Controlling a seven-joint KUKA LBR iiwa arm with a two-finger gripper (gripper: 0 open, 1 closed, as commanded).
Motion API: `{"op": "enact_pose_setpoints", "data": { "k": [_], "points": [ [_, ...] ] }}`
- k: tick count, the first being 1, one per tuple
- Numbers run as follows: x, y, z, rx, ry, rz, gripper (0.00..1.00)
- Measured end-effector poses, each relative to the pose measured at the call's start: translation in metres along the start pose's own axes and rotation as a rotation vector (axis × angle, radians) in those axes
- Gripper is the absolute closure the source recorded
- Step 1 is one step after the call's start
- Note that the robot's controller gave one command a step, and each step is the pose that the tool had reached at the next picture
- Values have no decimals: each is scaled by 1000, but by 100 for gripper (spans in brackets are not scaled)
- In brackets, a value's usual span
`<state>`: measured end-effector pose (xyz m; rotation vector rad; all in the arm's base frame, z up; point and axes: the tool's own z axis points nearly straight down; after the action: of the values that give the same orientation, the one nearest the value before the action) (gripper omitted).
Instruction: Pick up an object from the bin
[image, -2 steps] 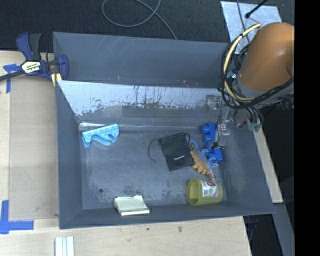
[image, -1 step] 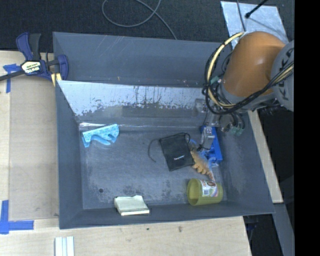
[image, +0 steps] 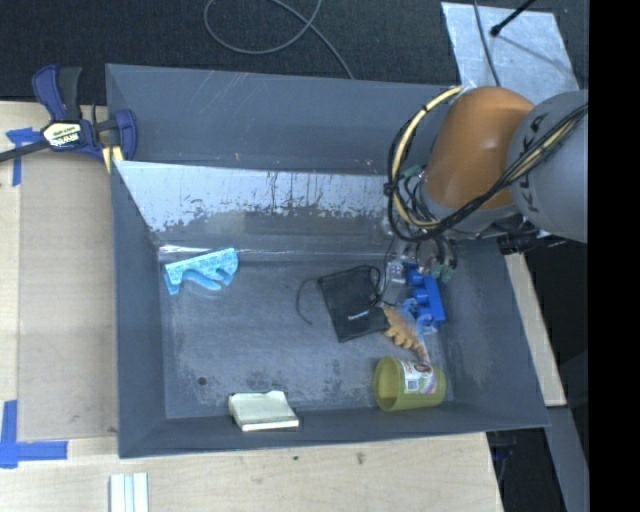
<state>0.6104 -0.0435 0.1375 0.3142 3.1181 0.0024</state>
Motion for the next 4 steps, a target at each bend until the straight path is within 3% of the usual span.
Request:
{"op": "enact_pose_setpoints", "data": {
  "k": [2,3,4],
  "points": [
    [-9,6,37,1,-1,-99,0],
    [8,25,66,2,-2,224,100],
    [8,25,66,2,-2,223,100]
  ]
}}
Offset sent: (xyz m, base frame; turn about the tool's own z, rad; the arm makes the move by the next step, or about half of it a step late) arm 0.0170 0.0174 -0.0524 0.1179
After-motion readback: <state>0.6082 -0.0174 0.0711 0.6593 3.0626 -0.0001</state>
